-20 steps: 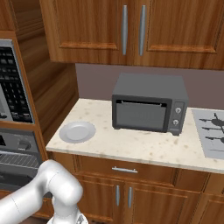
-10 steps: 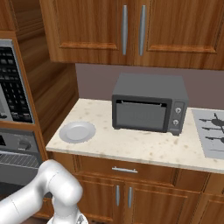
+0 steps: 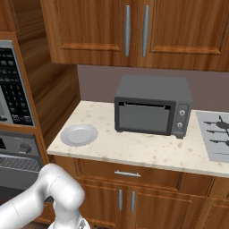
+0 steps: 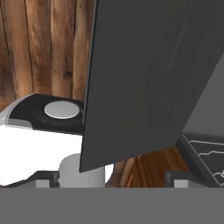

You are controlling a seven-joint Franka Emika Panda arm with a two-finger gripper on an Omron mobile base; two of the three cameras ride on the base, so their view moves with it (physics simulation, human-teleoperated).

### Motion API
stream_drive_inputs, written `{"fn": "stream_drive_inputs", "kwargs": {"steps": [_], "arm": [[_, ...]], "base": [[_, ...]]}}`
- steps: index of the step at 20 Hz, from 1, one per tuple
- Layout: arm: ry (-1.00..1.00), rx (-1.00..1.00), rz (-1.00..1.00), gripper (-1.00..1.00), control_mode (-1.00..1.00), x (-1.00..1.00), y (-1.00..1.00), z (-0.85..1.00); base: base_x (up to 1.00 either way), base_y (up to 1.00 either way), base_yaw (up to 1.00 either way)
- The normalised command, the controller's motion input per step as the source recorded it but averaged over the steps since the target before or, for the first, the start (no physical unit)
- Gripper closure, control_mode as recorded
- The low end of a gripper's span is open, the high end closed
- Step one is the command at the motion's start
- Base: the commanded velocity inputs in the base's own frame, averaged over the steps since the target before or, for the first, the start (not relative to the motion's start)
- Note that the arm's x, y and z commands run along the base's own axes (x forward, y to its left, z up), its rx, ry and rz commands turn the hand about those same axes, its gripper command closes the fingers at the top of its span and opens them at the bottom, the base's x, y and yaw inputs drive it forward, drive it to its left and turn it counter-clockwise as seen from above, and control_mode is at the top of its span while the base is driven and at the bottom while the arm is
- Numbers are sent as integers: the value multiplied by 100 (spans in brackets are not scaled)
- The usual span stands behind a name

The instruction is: Take the baked cake out of the oven and place it on the plate for cooling. Then close the oven door.

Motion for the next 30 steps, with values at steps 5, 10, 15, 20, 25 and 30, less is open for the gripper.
{"fn": "stream_drive_inputs", "kwargs": {"steps": [5,10,15,20,25,30], "arm": [[6,-10,-8,-100,-100,-8,0,48],[0,-18,-4,-100,-100,13,0,8],[-22,-2,1,-100,-100,9,0,1],[-9,10,10,-100,-100,2,-5,4],[-1,17,14,-100,-100,13,-17,0],[3,16,18,-100,-100,19,-17,0]], "base": [[0,0,0],[0,0,0],[0,0,0],[0,0,0],[0,0,0],[0,0,0]]}}
